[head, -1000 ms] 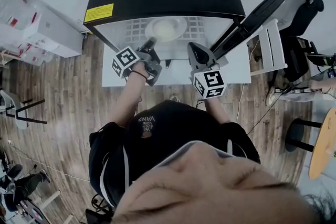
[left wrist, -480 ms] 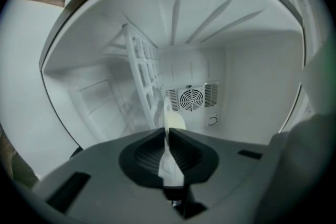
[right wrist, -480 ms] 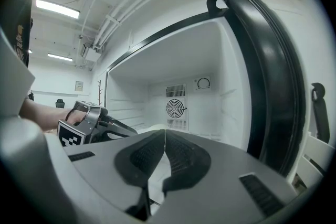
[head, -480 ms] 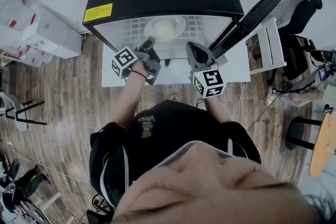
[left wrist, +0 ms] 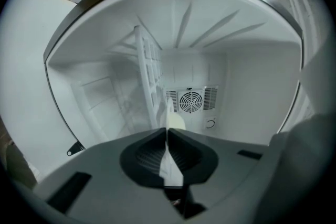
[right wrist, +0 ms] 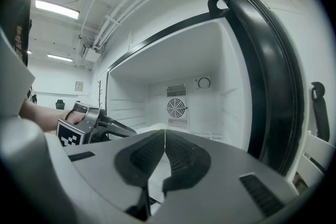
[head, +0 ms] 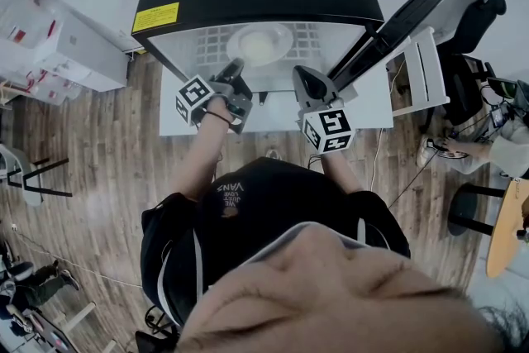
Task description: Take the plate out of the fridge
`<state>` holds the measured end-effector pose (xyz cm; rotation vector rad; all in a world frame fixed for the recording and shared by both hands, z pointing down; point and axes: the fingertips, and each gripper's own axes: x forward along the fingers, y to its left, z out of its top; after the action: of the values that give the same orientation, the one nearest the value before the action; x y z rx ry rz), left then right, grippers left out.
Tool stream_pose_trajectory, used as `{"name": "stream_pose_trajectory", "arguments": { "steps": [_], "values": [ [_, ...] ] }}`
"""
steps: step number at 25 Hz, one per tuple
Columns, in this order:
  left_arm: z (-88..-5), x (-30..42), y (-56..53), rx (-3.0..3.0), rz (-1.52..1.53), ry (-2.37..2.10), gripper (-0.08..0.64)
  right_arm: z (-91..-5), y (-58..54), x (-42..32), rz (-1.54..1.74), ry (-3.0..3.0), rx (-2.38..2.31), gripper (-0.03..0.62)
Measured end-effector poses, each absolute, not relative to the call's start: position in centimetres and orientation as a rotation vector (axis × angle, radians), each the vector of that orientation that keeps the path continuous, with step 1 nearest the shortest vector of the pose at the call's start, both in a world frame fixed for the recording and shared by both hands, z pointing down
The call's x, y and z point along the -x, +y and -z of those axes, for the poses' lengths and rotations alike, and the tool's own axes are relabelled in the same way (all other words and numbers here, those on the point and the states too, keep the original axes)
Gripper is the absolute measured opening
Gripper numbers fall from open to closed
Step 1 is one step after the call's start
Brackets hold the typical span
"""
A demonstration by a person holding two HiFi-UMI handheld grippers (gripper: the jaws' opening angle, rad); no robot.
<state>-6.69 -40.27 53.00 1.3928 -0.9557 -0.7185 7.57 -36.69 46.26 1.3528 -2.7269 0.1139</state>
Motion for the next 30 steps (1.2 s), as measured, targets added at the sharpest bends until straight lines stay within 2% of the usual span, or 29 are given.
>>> {"name": "stream_pose_trajectory", "arguments": {
  "steps": [30],
  "values": [
    [-52.9,8.2,-39.5,-1.379,0.772,-0.922,0.028,-47.8,-37.1,-6.4,-0.185,-2.708,-1.358,0.012]
  ]
}}
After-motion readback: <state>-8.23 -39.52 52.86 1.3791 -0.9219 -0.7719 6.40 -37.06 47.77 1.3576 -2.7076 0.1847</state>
